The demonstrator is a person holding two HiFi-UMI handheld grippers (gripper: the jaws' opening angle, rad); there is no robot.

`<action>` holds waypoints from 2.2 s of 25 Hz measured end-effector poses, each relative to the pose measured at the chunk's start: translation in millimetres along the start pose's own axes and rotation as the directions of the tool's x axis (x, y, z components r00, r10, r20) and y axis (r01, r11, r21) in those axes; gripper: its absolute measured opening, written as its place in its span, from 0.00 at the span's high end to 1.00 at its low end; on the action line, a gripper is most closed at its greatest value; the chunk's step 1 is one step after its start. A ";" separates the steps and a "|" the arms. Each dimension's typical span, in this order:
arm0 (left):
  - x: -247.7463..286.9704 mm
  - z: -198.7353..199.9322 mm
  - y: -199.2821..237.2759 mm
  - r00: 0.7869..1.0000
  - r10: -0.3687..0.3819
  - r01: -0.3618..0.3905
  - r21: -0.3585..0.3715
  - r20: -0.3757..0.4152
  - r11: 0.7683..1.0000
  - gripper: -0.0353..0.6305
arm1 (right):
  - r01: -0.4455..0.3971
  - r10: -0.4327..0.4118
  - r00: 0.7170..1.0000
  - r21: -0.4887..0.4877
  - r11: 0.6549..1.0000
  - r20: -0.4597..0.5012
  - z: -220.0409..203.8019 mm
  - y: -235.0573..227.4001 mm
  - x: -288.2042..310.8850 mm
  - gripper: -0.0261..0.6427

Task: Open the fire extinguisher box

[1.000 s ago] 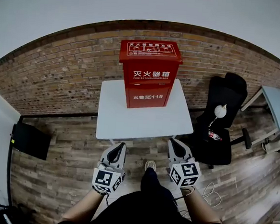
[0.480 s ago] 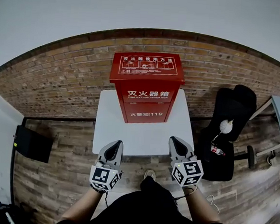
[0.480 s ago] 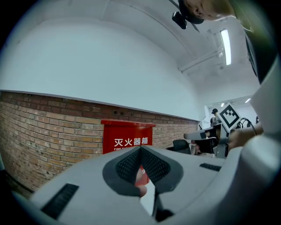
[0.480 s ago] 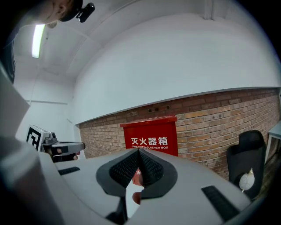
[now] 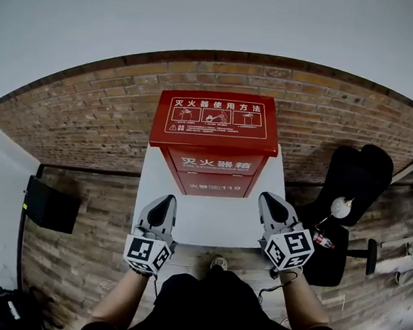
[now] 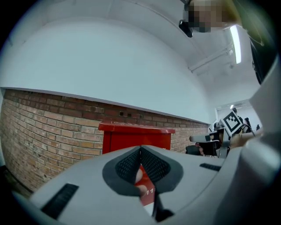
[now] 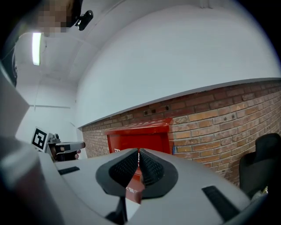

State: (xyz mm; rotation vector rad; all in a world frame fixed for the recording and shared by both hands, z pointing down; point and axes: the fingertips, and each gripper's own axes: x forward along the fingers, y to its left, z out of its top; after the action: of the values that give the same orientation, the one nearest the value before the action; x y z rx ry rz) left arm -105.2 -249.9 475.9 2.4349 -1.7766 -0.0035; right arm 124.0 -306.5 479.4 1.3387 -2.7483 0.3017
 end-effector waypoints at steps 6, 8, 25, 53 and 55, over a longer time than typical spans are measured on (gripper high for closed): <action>21.5 0.8 23.3 0.999 0.011 -0.010 0.010 -0.035 1.000 0.82 | -0.020 0.020 1.000 0.019 1.000 0.005 6.7 -23.8 25.4 0.93; 28.1 3.3 32.8 0.999 0.003 -0.002 0.024 -0.044 1.000 0.74 | -0.029 0.029 0.999 0.006 1.000 0.022 13.3 -27.0 32.2 0.91; 101.2 40.8 116.7 0.989 -0.144 0.145 0.042 -0.026 0.989 0.42 | -0.083 0.081 0.996 -0.054 0.995 -0.036 43.9 -67.2 81.5 0.59; 158.2 168.3 121.6 0.984 -0.159 0.131 0.267 0.086 0.955 0.43 | -0.037 0.060 0.997 -0.342 0.939 0.057 182.6 -73.9 124.7 0.59; 172.6 176.9 125.8 0.984 -0.155 0.126 0.267 0.092 0.956 0.43 | -0.014 0.038 0.997 -0.335 0.942 0.063 193.7 -83.8 138.4 0.59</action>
State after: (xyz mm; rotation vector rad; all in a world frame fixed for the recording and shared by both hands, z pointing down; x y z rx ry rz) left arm -184.9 -469.3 326.2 2.7944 -1.7411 0.0865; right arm 108.8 -503.6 322.5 1.2432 -2.7108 -0.2079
